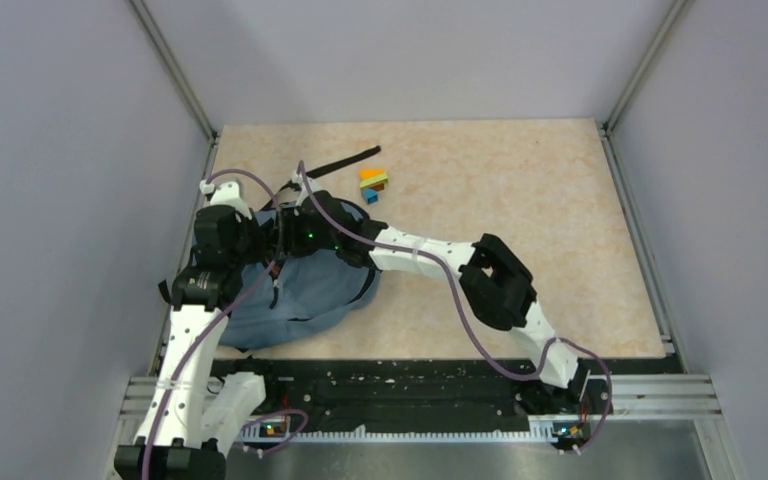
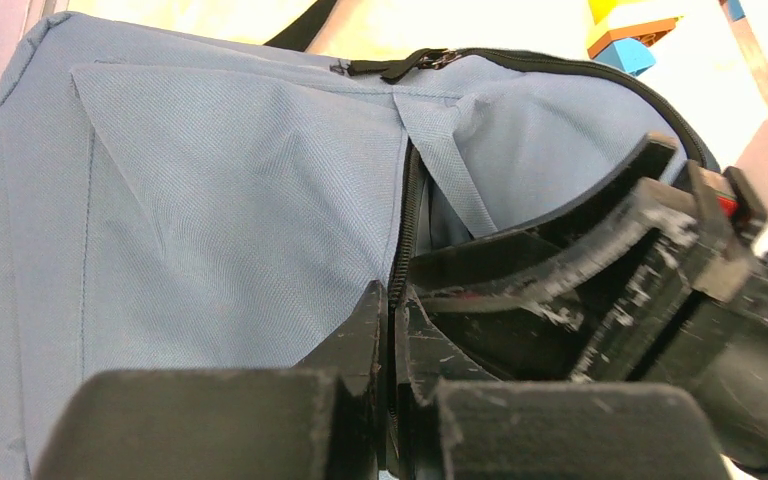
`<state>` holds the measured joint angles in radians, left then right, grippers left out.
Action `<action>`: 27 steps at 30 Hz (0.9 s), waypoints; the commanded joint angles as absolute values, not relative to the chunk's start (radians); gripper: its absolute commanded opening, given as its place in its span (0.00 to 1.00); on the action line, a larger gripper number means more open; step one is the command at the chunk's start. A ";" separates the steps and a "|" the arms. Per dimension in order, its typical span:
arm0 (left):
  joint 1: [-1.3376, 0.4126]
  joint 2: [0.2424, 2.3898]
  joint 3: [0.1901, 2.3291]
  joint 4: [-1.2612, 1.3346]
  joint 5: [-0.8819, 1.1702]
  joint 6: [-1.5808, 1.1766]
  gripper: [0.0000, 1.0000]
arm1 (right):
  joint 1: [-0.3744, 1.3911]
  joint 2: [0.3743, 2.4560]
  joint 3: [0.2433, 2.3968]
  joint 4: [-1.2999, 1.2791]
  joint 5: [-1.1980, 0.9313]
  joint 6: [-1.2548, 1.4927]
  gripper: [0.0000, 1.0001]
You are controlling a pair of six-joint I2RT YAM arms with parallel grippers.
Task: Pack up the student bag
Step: Place the stationery in the student bag, then pick up the stationery from the center of the board.
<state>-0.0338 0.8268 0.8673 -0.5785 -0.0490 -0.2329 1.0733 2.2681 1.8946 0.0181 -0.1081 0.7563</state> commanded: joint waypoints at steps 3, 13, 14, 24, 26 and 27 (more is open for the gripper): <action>-0.037 0.787 0.887 -0.488 -0.031 -0.233 0.00 | 1.079 2.086 1.756 0.131 -0.124 0.628 0.51; -0.037 0.798 0.888 -0.498 -0.076 -0.236 0.00 | 1.075 1.647 1.207 0.317 0.022 0.364 0.67; -0.037 0.796 0.888 -0.499 -0.076 -0.236 0.00 | 1.072 1.606 1.163 0.307 0.078 0.328 0.71; -0.037 0.801 0.887 -0.499 -0.070 -0.235 0.00 | 0.846 1.441 0.907 0.168 0.126 0.225 0.83; -0.037 0.804 0.887 -0.499 -0.070 -0.235 0.00 | 0.819 1.474 0.911 0.142 0.111 0.160 0.83; -0.037 0.804 0.887 -0.499 -0.070 -0.235 0.00 | 0.808 1.497 0.924 0.122 0.089 0.122 0.83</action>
